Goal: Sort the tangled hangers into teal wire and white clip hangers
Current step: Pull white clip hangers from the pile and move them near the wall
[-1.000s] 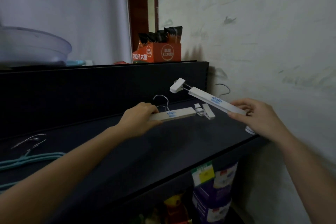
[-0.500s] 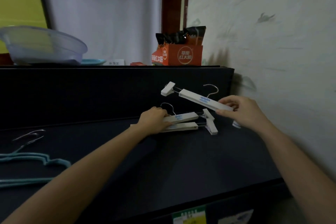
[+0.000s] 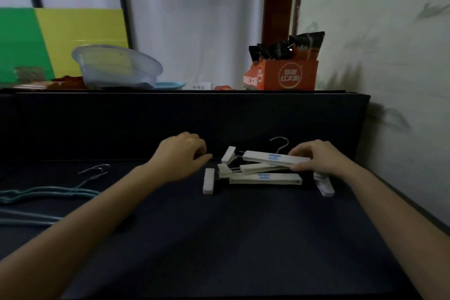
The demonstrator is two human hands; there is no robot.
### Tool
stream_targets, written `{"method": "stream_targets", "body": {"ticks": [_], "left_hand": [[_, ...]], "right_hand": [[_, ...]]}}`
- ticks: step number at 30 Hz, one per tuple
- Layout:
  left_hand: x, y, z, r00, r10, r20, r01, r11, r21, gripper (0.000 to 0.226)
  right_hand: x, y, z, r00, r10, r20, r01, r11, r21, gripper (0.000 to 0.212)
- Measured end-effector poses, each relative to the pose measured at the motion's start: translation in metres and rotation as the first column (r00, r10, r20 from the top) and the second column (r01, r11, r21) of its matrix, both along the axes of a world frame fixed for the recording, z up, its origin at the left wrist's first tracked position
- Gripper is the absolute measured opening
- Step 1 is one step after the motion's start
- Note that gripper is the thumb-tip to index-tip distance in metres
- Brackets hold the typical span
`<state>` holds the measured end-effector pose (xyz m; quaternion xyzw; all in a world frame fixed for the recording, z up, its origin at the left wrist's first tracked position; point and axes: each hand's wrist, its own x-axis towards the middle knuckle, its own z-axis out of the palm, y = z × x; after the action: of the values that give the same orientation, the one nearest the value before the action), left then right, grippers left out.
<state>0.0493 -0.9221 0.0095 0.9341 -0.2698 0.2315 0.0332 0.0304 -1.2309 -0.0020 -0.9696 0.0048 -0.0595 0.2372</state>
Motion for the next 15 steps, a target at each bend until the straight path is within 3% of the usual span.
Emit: {"method": "stream_targets", "body": {"ticks": [4, 9, 15], "left_hand": [[-0.011, 0.042, 0.005, 0.996, 0.090, 0.022, -0.089, 0.995, -0.036, 0.030], [-0.032, 0.099, 0.003, 0.971, 0.239, -0.019, -0.240, 0.965, -0.109, 0.028], [-0.080, 0.175, 0.000, 0.912, 0.407, -0.042, -0.409, 0.904, -0.126, 0.027]], "right_hand": [[-0.003, 0.019, 0.013, 0.997, 0.029, 0.069, -0.019, 0.990, -0.140, 0.055], [-0.009, 0.083, 0.032, 0.957, 0.235, 0.173, -0.206, 0.964, -0.171, 0.043], [-0.019, 0.192, 0.042, 0.848, 0.490, 0.201, -0.439, 0.863, -0.251, 0.035]]}}
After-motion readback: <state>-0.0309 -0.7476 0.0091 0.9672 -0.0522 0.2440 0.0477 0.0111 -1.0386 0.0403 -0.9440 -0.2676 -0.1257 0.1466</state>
